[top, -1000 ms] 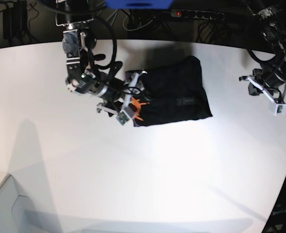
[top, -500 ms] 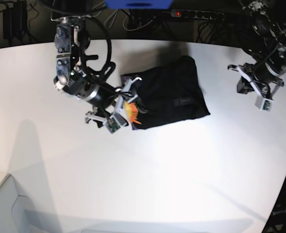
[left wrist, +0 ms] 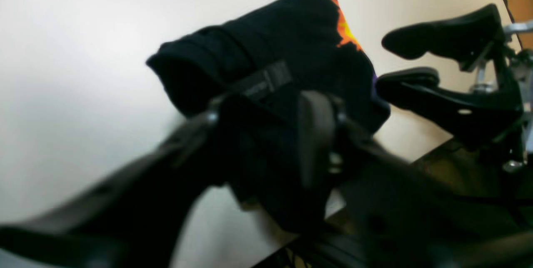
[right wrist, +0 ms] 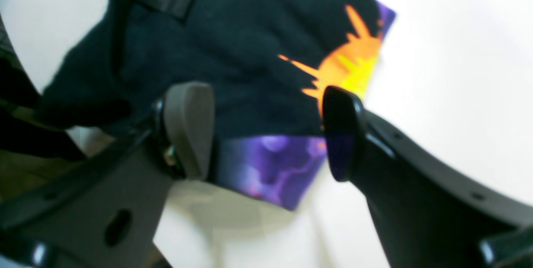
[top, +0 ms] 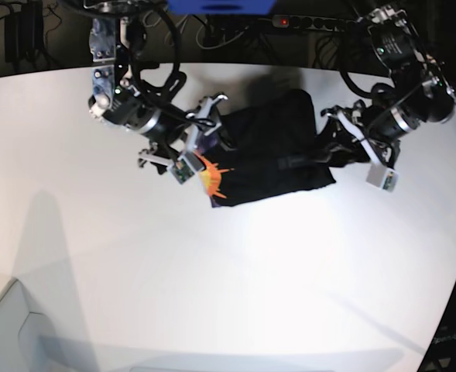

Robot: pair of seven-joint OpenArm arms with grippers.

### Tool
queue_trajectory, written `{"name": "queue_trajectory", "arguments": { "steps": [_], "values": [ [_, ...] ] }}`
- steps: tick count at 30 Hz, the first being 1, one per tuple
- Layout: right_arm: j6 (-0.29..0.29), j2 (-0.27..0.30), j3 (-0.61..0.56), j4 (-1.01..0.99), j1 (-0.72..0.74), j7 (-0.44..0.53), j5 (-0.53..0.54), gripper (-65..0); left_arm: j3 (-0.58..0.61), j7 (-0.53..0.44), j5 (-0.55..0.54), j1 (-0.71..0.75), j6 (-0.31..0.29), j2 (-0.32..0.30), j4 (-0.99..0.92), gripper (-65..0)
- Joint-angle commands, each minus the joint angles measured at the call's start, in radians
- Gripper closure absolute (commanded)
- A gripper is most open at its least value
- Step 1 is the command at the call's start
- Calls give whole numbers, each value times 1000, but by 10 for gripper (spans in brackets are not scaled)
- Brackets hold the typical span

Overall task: Layout the t-shirt on the table in an organized manner, then fold the t-shirt properly
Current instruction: 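Grasp the folded stack edges with both grippers and square it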

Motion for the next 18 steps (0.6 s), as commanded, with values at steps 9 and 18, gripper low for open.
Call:
{"name": "queue_trajectory", "arguments": {
  "steps": [9, 18],
  "values": [
    [4, 49, -1, 19, 8, 23, 18, -407, -101, -21, -6, -7, -5, -11, 4, -435],
    [4, 49, -1, 19, 13, 21, 18, -407, -83, -23, 98, -50, -5, 32, -129, -514]
  ]
}}
